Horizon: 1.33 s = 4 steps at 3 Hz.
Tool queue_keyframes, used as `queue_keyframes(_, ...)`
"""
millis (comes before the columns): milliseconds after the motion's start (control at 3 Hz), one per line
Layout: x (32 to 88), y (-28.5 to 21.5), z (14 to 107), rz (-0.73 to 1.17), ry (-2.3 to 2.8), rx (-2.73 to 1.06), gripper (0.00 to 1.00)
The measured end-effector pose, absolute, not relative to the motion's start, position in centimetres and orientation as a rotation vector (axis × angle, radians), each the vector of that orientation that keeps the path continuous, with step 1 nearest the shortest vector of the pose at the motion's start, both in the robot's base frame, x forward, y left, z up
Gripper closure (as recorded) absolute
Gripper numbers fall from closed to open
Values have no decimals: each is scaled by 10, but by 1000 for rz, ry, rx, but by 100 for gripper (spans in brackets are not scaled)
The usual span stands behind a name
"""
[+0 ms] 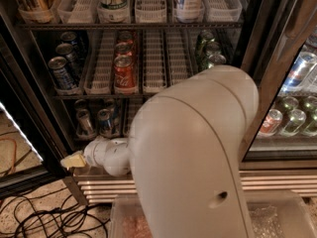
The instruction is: Pick redbull can from bottom shelf of fridge
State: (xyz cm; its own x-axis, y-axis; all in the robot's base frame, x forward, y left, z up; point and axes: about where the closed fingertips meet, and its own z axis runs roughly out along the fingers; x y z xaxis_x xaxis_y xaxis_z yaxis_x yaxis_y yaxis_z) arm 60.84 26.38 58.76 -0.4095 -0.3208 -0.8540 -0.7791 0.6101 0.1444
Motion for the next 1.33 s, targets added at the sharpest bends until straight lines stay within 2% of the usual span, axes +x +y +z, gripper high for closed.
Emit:
queue_keyframes(667, 616, 273, 584, 638, 1958, -832, 21)
queue_keyframes(1333, 644, 260, 587, 536, 1925, -779, 24)
